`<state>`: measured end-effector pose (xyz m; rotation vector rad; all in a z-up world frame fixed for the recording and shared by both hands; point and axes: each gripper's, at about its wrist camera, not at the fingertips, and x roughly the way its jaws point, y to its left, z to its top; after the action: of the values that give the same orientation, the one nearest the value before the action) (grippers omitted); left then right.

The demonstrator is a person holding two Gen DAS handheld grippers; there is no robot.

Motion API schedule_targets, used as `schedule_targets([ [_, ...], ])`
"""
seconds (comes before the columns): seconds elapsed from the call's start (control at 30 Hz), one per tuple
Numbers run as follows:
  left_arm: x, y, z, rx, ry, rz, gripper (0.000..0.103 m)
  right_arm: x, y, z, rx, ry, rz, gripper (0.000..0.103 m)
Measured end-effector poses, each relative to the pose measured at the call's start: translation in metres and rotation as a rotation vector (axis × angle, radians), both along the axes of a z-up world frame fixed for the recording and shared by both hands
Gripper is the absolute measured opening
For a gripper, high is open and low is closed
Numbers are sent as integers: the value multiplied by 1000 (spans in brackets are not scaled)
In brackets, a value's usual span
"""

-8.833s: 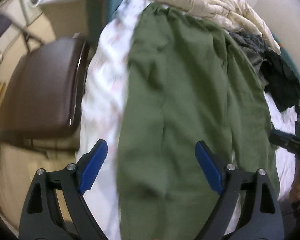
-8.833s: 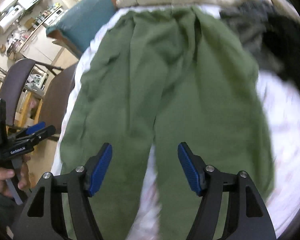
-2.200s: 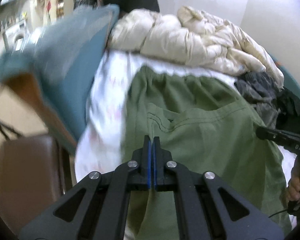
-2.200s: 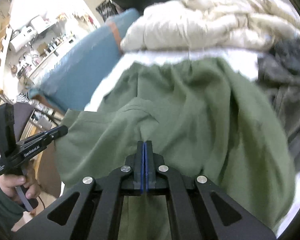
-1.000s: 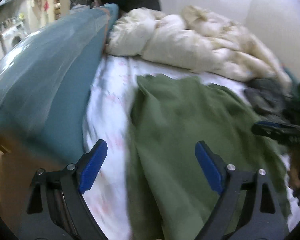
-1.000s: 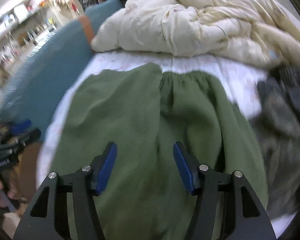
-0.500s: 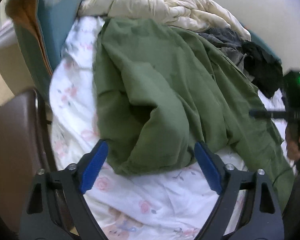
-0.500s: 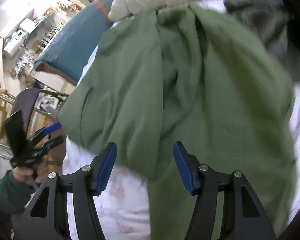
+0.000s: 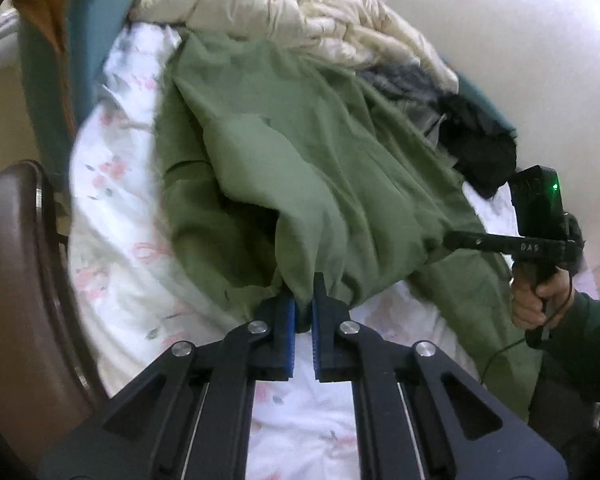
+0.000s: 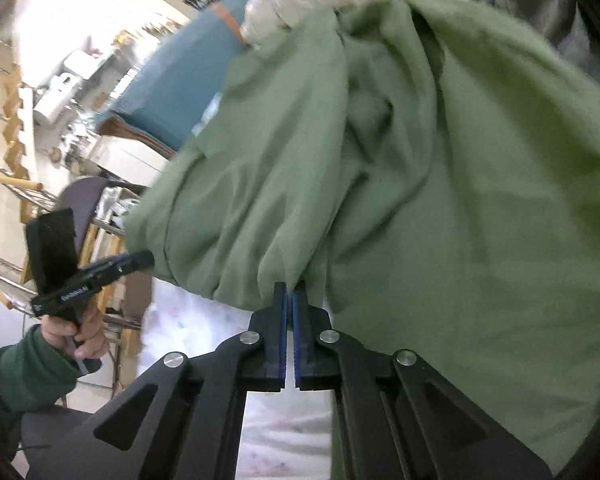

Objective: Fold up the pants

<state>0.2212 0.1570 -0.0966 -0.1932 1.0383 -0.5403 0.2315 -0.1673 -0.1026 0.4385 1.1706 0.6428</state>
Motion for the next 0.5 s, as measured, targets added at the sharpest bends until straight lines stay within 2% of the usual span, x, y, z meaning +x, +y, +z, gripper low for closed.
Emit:
schedule_targets([
  [0.1, -3, 24, 14, -13, 21, 71, 3, -1, -6, 31, -5, -47, 21, 1],
  [0.2, -11, 36, 15, -3, 55, 62, 3, -2, -10, 45, -31, -54, 28, 0],
  [0.27, -14, 39, 3, 13, 93, 64, 3, -2, -4, 33, -98, -13, 45, 0],
  [0.37, -11, 37, -18, 65, 148, 64, 5, -6, 7, -1, -148, 89, 41, 0],
  [0.5, -15, 41, -39, 138, 220, 77, 10, -14, 14, -23, -185, 147, 9, 0],
])
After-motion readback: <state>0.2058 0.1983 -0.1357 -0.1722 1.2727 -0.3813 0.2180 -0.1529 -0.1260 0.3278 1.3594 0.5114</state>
